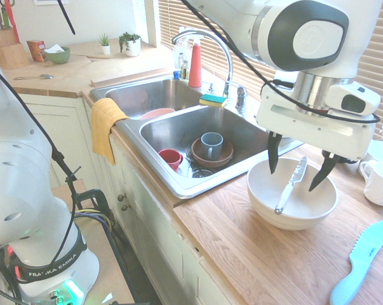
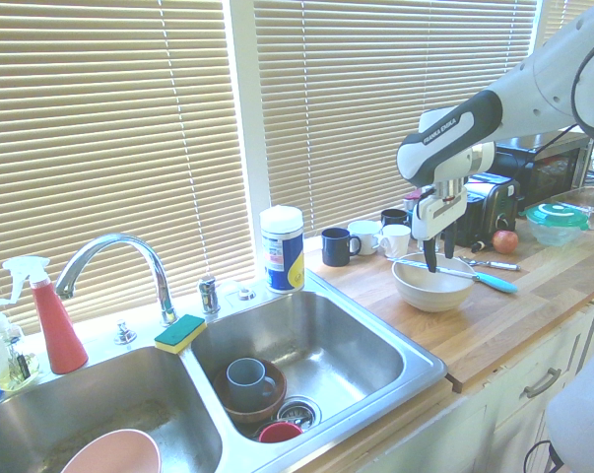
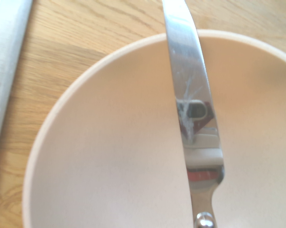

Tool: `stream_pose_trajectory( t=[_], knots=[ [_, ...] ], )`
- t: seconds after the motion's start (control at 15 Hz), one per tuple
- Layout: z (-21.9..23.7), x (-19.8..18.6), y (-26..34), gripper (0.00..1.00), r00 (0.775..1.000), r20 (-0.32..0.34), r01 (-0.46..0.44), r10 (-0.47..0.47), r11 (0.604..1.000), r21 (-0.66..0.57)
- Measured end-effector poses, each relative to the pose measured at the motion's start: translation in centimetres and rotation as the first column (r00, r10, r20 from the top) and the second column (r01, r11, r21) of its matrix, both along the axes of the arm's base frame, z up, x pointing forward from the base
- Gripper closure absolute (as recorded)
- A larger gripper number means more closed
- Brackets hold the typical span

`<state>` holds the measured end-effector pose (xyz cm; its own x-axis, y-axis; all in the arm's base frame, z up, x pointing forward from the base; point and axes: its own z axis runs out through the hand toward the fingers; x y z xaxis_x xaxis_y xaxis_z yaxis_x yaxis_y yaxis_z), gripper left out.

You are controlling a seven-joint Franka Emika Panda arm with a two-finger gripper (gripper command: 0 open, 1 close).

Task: Put the knife into the sink

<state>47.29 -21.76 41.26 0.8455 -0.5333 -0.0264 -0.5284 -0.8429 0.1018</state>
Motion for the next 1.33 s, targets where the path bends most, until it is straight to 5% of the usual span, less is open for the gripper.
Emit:
stream_pose_trajectory(
  t=[0.13, 0.2, 1.33],
  knots=[
    [-0.3, -0.2, -0.5, 0.00, 1.000, -0.007, 0.007, -0.007, 1.000, -0.003],
    [-0.4, -0.4, -0.7, 1.00, 1.000, -0.010, 0.010, -0.010, 1.000, -0.005],
    [-1.6, -0.9, -1.4, 1.00, 0.999, -0.019, 0.027, -0.027, 1.000, 0.000]
  ],
)
